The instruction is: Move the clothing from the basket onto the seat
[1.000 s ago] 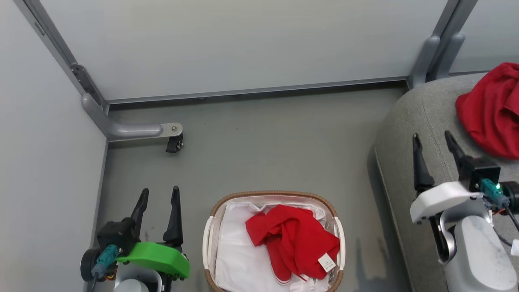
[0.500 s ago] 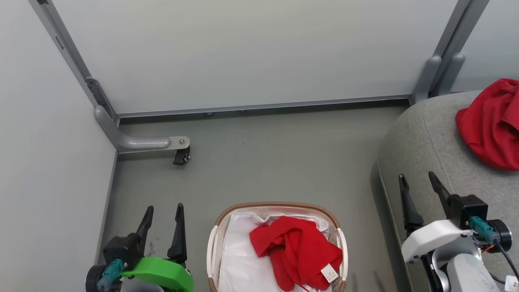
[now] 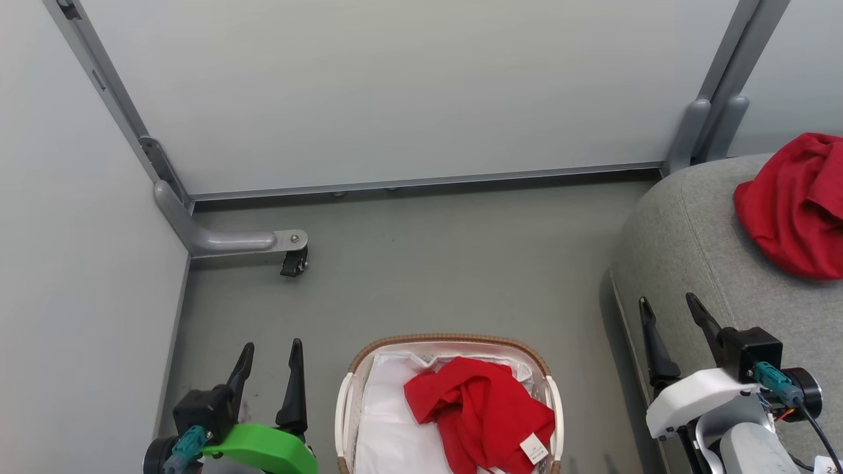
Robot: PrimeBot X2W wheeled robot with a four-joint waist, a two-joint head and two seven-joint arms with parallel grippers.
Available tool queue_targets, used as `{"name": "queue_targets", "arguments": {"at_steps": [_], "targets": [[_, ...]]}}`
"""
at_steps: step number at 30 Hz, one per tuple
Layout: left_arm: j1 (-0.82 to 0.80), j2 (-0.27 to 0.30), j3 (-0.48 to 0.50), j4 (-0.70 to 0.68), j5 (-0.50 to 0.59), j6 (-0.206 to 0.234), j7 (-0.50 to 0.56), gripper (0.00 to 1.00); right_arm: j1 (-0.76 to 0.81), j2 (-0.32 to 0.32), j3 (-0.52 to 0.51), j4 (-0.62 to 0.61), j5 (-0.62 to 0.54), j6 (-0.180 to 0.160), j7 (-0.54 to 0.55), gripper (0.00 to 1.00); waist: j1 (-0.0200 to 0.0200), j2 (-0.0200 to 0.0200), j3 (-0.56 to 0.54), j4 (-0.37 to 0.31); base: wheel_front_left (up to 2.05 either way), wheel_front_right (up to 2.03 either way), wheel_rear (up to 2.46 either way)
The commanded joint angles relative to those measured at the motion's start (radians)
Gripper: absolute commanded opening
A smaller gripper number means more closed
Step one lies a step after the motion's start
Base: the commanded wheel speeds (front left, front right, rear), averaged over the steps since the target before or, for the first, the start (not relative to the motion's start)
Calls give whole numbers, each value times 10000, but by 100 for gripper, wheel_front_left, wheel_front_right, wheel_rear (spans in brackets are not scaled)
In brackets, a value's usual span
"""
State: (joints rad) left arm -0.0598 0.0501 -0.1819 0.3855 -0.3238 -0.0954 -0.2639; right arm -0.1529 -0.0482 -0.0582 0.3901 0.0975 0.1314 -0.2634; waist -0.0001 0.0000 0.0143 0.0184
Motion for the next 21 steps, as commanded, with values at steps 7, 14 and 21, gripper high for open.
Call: {"name": "queue_targets", "arguments": {"at_steps": [7,14,21], "targets": [[42,7,24,-11,-60,49,-8,100,107,-43,3,-35,92,-14,-20,100,1,0,22,-23,0,0,0],[21,8,8,-46,-2,50,-8,100,90,-43,17,-84,115,-14,-20,100,1,0,108,-73,0,0,0],[-482,6,-424,180,264,-61,-7,100,-213,-42,-30,-259,49,-14,-20,100,1,0,560,-171,0,0,0]]}}
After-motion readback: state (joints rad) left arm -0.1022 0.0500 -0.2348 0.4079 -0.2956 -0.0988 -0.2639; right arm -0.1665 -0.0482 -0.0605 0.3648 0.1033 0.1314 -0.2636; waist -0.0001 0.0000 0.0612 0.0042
